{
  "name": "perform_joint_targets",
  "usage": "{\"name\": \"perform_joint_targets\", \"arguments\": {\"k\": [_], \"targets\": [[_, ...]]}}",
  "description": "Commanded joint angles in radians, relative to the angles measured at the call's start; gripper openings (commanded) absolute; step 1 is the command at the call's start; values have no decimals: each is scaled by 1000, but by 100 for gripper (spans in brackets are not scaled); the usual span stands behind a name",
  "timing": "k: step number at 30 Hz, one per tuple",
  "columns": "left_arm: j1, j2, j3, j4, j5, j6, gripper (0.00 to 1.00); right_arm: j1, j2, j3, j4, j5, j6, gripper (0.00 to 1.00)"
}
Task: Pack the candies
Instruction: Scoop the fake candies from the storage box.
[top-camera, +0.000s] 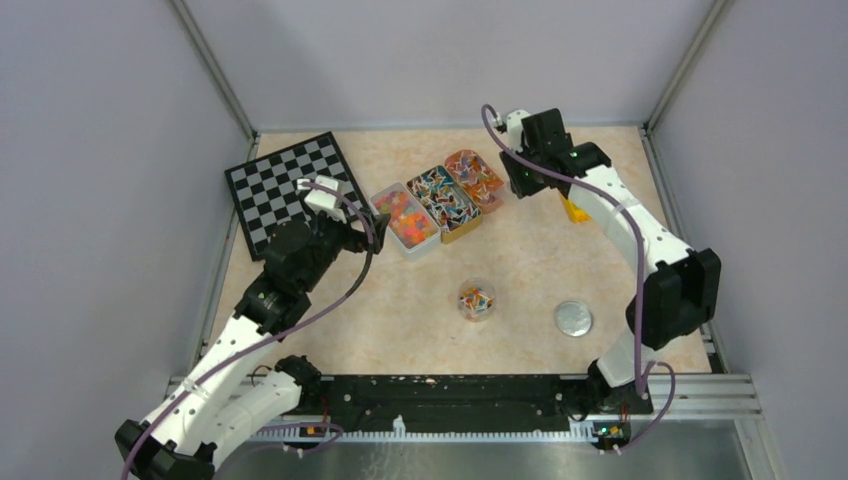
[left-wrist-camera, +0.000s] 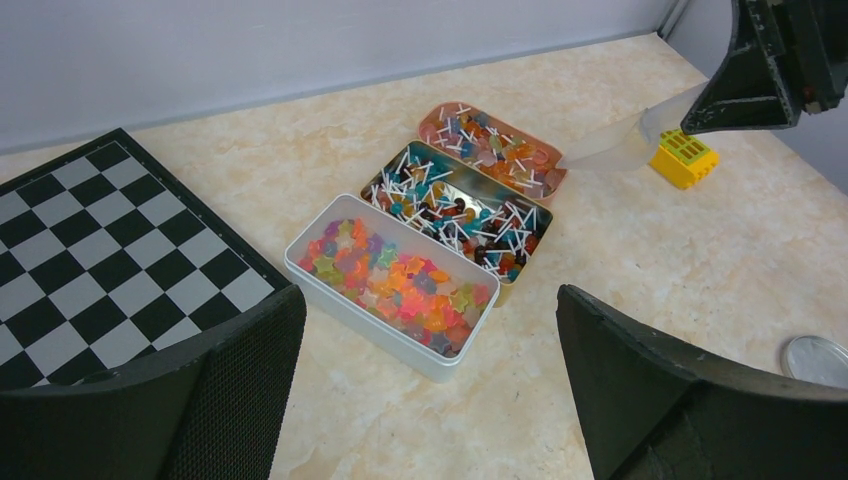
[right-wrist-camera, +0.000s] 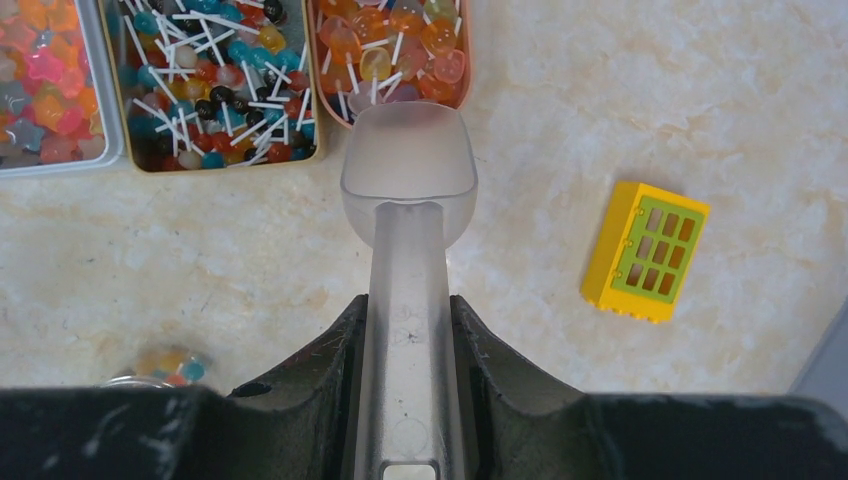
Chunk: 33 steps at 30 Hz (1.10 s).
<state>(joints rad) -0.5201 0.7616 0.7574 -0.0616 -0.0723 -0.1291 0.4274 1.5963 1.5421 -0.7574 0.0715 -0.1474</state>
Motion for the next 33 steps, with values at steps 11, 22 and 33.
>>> {"name": "perform_joint_targets", "arguments": {"k": [11,22,33], "targets": [[-2,-18,18,25,-10,6,99,-52,158,183,-27,-114,-18,0],[-1,-18,18,25,-10,5,99,-53,228,223,-50,-115,-25,0],[-1,-16,18,25,-13,7,99,-54,226,143,65,-136,-49,0]]}}
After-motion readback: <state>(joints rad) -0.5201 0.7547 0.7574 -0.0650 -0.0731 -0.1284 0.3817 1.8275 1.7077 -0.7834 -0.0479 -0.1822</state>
